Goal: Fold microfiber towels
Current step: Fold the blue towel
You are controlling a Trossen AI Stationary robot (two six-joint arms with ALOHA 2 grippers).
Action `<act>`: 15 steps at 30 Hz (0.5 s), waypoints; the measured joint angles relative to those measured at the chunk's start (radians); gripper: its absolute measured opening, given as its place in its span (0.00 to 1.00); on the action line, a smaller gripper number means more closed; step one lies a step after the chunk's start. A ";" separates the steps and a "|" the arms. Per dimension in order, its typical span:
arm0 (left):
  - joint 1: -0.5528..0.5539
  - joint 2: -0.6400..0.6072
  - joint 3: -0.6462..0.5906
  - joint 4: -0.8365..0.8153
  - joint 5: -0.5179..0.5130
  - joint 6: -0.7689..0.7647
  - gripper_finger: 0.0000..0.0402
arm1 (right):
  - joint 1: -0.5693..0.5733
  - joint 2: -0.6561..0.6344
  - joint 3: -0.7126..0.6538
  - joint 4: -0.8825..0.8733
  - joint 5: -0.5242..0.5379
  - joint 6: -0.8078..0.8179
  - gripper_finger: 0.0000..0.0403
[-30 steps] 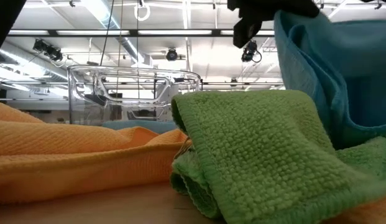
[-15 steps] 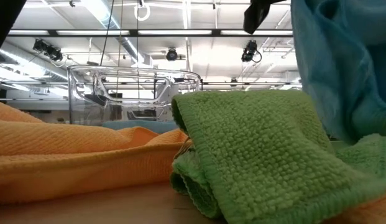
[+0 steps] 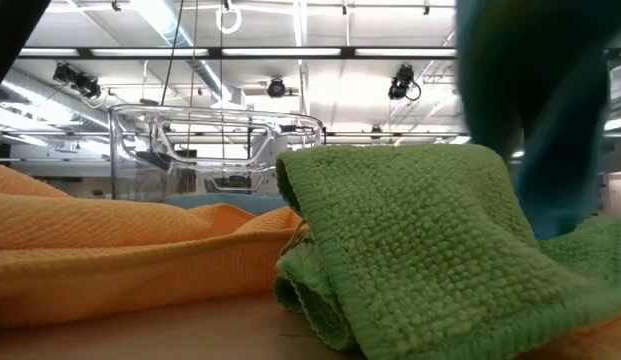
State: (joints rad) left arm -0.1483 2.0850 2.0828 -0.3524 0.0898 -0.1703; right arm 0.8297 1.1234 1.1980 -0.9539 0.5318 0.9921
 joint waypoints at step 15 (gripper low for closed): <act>0.106 -0.059 0.273 -0.166 0.008 0.013 0.03 | -0.139 -0.033 0.441 -0.234 0.043 -0.282 0.42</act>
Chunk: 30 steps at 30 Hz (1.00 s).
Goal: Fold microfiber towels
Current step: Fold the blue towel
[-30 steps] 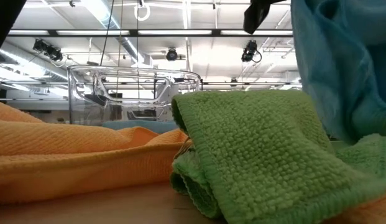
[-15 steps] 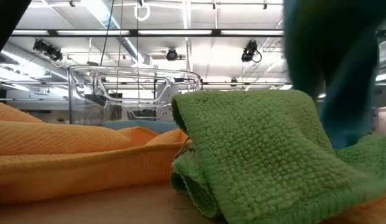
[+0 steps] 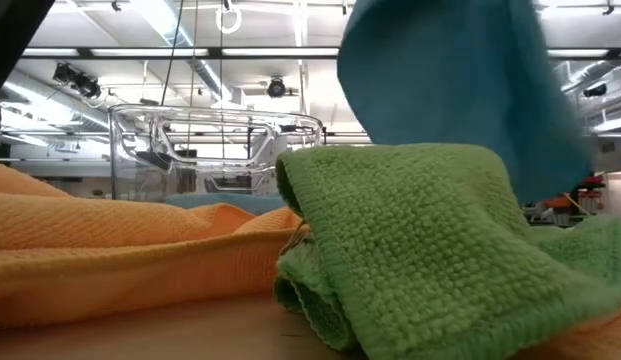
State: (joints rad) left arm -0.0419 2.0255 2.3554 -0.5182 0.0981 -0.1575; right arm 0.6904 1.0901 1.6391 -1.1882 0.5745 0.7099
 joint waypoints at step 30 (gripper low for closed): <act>-0.009 0.001 -0.002 0.103 0.050 0.094 0.04 | -0.141 0.001 0.125 0.050 -0.078 -0.358 0.42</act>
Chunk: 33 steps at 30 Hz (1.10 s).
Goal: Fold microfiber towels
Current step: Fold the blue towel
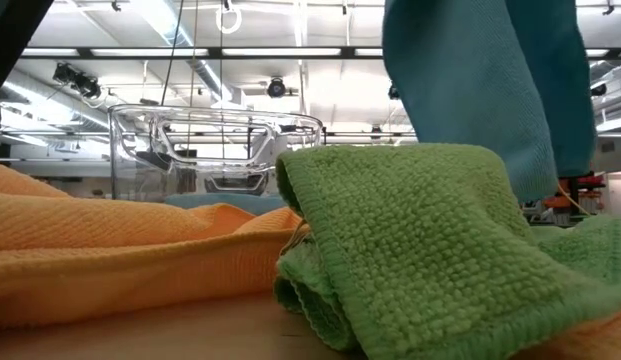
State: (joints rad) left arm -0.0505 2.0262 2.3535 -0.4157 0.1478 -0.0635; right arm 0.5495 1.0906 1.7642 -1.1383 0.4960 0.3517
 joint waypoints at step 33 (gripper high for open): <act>-0.039 0.003 0.000 0.123 0.094 0.147 0.03 | -0.104 0.094 0.045 0.004 -0.223 -0.244 0.42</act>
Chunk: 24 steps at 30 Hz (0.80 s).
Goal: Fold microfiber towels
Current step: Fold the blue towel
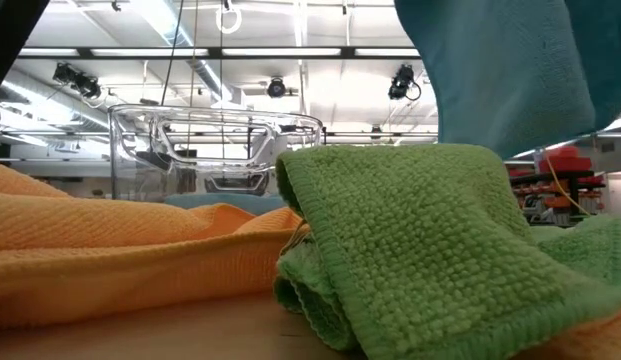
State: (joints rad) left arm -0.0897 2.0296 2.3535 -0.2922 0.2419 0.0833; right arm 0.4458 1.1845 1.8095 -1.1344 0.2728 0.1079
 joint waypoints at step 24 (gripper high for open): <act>-0.090 0.001 0.000 0.123 0.005 0.301 0.03 | -0.034 0.048 0.051 0.095 -0.307 0.019 0.42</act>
State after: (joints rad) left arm -0.1795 2.0308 2.3531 -0.1697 0.2465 0.3839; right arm 0.4122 1.2322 1.8606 -1.0393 -0.0344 0.1273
